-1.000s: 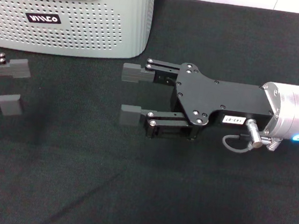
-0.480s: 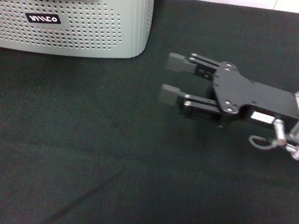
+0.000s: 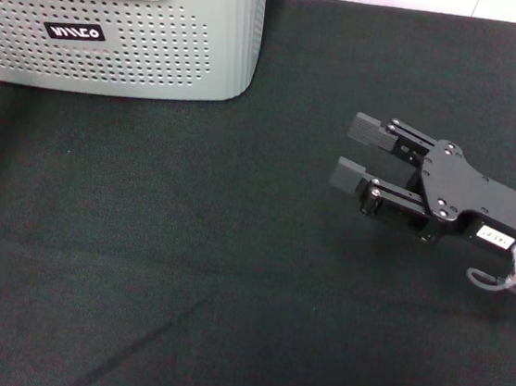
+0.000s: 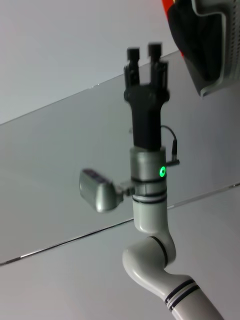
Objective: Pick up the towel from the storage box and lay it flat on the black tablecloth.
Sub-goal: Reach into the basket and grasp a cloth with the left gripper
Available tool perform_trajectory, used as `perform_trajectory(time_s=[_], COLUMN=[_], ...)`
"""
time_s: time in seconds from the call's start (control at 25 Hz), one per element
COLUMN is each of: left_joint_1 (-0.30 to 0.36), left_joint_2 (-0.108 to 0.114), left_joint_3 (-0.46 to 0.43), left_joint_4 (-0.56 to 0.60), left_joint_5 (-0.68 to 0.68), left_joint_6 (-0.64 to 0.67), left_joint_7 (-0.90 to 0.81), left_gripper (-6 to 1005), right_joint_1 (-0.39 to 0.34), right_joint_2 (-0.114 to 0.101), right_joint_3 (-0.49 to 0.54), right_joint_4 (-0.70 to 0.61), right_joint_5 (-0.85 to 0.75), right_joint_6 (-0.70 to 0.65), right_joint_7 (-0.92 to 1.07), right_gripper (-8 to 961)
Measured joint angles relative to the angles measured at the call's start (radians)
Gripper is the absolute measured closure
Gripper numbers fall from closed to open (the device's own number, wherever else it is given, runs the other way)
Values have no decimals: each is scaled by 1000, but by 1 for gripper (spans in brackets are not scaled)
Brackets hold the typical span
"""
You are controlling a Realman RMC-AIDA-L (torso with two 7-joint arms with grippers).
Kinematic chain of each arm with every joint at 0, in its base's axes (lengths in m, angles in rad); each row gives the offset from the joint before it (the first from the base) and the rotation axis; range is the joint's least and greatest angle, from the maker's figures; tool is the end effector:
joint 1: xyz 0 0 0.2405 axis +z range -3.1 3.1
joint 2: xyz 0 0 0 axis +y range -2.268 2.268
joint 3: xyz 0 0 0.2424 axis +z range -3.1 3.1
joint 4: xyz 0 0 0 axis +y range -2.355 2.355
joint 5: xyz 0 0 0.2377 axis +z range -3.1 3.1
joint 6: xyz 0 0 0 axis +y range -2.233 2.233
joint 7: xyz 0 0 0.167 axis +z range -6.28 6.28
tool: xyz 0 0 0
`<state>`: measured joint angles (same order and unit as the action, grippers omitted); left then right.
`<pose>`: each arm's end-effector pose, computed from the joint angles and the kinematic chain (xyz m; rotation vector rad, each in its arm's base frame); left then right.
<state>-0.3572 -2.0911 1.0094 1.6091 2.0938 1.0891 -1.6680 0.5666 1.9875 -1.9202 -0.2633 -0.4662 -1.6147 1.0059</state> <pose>-0.1576 0.4187 0.1418 -2.1623 -0.0067 -0.1755 0.1918 0.3186 -0.0602 -2.6143 0.4947 1.4419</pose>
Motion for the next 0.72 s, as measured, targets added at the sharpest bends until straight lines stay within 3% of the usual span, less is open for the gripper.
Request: perform_trajectory(time_s=[0.16,0.24,0.32,0.72], left_joint_1=[-12,-12,-36,-44], left_joint_2=[-3,-3,-3,-3], left_joint_3=[180,180,286,324], left_joint_4=[-5,-5,-19,-50], left_joint_5=[247,247,441,565], left_joint_6=[-192,-192,-273,-303], left_joint_7=[-44,-44,-117,-148], left_gripper=[290,290,290,291], right_joint_1=[-3,-2,-3,-5], right_joint_2=[3,6,9,11], right_joint_3=[0,0,0,0], right_joint_4=[15,18,18,18], right_joint_5=[5,5,5,5], right_joint_6=[2,4,7,9], right_joint_7=[0,0,-1,-1], right_gripper=[217,217,218,218])
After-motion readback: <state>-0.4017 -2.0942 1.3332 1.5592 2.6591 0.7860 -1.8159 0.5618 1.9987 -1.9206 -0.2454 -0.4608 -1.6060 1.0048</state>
